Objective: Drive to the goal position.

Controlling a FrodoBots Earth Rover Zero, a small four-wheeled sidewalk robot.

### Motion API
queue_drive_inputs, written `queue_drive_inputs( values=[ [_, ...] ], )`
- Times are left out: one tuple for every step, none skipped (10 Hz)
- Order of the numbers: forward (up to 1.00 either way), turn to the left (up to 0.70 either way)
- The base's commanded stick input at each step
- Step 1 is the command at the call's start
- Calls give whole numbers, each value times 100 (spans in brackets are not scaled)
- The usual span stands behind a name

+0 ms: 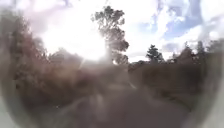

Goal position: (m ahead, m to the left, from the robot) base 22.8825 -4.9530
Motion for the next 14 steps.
queue_drive_inputs(
  values=[
    [50,-49],
    [50,-49],
    [50,-49],
    [50,-49],
    [50,-49],
    [50,-49],
    [50,-49],
    [50,1],
    [50,1],
    [50,1],
    [50,1],
    [50,1],
    [50,1],
    [50,1]
  ],
)
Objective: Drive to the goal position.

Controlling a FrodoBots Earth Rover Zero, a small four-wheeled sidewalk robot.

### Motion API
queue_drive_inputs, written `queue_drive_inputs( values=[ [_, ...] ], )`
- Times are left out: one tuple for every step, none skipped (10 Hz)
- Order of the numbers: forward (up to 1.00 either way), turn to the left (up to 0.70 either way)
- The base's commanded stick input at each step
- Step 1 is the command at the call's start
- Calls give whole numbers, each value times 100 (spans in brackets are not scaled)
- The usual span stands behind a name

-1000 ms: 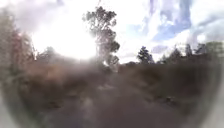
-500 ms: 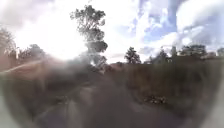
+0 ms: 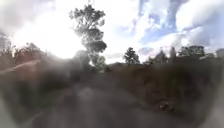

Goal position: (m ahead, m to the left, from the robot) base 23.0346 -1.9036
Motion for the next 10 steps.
queue_drive_inputs(
  values=[
    [50,1],
    [50,1],
    [50,1],
    [50,1],
    [50,1],
    [50,1],
    [50,1],
    [50,1],
    [50,1],
    [50,1]
  ],
)
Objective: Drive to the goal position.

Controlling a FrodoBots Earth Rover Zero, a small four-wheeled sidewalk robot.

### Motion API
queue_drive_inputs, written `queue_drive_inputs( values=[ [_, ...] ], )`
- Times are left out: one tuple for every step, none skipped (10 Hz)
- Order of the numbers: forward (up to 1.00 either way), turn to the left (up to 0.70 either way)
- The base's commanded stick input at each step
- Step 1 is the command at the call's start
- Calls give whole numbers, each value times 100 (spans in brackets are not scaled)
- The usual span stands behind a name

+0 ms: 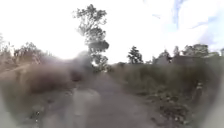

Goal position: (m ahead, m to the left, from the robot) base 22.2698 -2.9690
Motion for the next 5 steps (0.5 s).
queue_drive_inputs(
  values=[
    [50,1],
    [50,1],
    [50,1],
    [50,1],
    [50,1]
  ],
)
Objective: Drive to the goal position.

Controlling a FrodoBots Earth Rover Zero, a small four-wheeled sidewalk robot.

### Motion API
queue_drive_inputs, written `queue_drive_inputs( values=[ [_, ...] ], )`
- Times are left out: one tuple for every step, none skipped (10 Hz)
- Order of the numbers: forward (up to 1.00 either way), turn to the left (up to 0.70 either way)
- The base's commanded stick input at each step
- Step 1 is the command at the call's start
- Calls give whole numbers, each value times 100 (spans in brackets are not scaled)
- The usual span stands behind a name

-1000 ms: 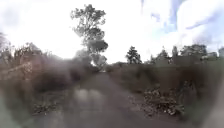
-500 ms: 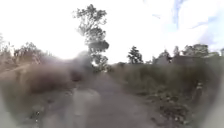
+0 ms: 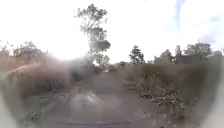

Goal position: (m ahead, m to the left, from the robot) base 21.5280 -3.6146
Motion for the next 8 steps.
queue_drive_inputs(
  values=[
    [50,1],
    [50,1],
    [50,1],
    [50,1],
    [50,1],
    [50,1],
    [50,1],
    [50,1]
  ],
)
